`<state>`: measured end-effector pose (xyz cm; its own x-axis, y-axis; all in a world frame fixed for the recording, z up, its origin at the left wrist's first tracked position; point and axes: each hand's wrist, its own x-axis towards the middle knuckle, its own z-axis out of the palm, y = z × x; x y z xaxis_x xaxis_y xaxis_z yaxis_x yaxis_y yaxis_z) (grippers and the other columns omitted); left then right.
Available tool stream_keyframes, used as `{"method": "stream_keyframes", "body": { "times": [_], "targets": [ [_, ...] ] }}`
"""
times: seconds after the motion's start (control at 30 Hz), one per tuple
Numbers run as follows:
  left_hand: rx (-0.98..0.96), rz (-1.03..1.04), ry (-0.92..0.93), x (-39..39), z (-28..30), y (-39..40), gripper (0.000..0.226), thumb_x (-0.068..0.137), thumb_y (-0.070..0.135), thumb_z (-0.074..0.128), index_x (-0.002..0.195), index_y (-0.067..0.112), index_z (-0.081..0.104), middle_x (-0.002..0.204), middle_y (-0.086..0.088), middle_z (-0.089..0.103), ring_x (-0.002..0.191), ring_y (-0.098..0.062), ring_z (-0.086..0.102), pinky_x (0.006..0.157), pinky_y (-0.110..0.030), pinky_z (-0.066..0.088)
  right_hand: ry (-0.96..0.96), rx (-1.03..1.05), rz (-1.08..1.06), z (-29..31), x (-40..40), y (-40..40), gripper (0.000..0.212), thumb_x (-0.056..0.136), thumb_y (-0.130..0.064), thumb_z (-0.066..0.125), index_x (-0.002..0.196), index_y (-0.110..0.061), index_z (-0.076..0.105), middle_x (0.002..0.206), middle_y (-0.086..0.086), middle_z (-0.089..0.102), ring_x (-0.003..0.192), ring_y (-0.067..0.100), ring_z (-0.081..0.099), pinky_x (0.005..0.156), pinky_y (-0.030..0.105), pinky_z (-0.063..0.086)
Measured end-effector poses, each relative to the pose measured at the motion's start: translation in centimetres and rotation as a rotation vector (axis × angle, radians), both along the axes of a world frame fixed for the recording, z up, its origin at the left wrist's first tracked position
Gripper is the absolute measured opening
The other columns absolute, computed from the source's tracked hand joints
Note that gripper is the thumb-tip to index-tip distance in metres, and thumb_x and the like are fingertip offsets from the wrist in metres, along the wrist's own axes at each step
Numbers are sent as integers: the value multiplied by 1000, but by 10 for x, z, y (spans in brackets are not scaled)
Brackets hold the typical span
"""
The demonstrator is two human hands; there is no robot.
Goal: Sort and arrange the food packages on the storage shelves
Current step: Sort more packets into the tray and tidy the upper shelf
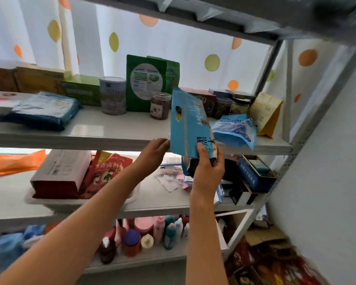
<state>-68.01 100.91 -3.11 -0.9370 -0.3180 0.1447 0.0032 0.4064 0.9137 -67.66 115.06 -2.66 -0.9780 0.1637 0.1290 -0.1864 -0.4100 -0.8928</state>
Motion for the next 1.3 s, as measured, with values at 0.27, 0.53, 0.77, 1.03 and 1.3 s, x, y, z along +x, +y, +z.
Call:
{"method": "stream_keyframes", "body": {
  "times": [0.27,0.53,0.77,1.03,1.3],
  "targets": [
    [703,-32,-59,100,-11,8,41,97,16,62,133,8,46,112,-17,67,102,-29,69,86,-42,59,-170,-108,198,-34,109,-7,30,88,-22,74,117,-19,66,112,11,74,101,22,74,84,40,59],
    [1026,33,-29,194,-59,29,62,61,16,86,113,-5,57,88,-15,74,76,-25,74,65,-34,60,-265,-239,269,-79,205,-6,61,74,-34,76,128,-9,64,122,18,70,108,26,71,86,37,60],
    [1033,257,40,267,-96,18,45,64,26,85,100,10,63,86,-5,76,78,-18,74,61,-31,59,-250,150,337,-100,242,-11,42,89,-48,68,114,-14,72,113,15,73,106,25,71,93,42,58],
    [814,562,129,320,-125,-8,102,51,37,96,135,20,41,122,-2,64,109,-18,65,93,-43,57,-31,404,616,-96,271,-26,79,69,-62,71,136,-25,56,123,-3,65,109,10,67,83,27,59],
    [594,609,167,349,-121,-30,102,49,42,97,133,21,44,121,2,64,110,-16,64,92,-42,57,52,542,829,-81,285,-41,48,80,-34,75,127,-30,62,115,-6,72,103,13,71,82,31,60]
  ]
}}
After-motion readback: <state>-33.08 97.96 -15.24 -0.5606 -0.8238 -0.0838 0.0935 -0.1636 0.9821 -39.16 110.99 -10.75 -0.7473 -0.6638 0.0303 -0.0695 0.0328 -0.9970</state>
